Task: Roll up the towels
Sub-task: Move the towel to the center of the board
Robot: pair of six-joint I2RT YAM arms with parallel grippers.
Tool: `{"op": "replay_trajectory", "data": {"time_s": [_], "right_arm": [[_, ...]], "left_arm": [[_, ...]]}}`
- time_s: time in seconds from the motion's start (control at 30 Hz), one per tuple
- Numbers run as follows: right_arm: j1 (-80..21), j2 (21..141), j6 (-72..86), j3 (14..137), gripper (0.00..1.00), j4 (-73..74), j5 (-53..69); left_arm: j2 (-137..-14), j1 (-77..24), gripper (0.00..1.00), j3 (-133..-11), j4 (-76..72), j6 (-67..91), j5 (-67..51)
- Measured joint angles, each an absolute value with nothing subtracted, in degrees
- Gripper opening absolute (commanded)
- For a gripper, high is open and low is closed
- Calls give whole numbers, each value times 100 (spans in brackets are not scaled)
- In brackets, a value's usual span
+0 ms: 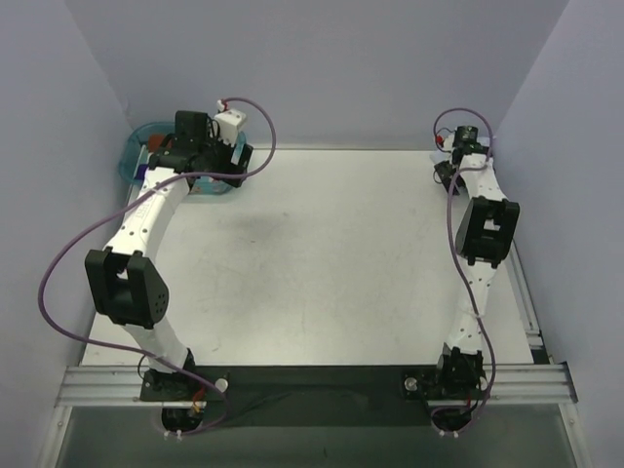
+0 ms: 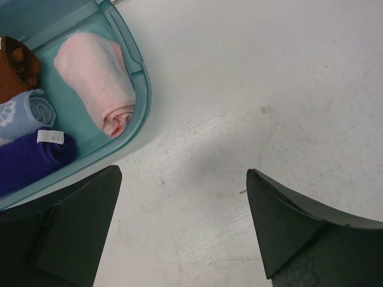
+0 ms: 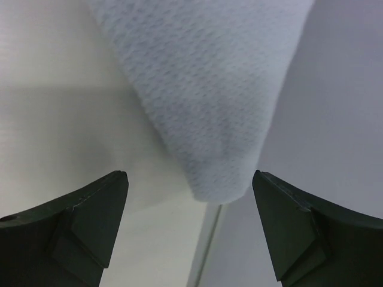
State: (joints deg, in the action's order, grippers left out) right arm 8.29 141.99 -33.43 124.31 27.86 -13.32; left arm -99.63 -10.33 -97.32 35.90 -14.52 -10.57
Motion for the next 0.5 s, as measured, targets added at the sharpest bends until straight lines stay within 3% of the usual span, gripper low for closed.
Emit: {"op": "replay_trajectory", "data": {"time_s": [0.13,0.27,0.37,0.4,0.43,0.5], "right_arm": [[829,14341,-3782,12556,81,2237,-1699],[827,14680,-4254,12667,61,1798,-2023],[825,14866,-4497,12798,41,1599,-2126],[823,14897,-4567,12805,17,1553,-2161],[821,14918,-4650,12796,3,1544,-2147],[821,14925,-4678,12702,0,1540,-2130]], "left_arm": [[-9931,-996,97,-9655,3588,-1422,-980],[-9913,-991,97,-9644,3599,-1404,-923],[-9898,-991,97,-9644,3621,-1378,-899],[-9889,-991,97,-9647,3634,-1372,-893],[-9880,-991,97,-9647,3642,-1367,-888],[-9856,-991,97,-9647,3667,-1356,-878]]}}
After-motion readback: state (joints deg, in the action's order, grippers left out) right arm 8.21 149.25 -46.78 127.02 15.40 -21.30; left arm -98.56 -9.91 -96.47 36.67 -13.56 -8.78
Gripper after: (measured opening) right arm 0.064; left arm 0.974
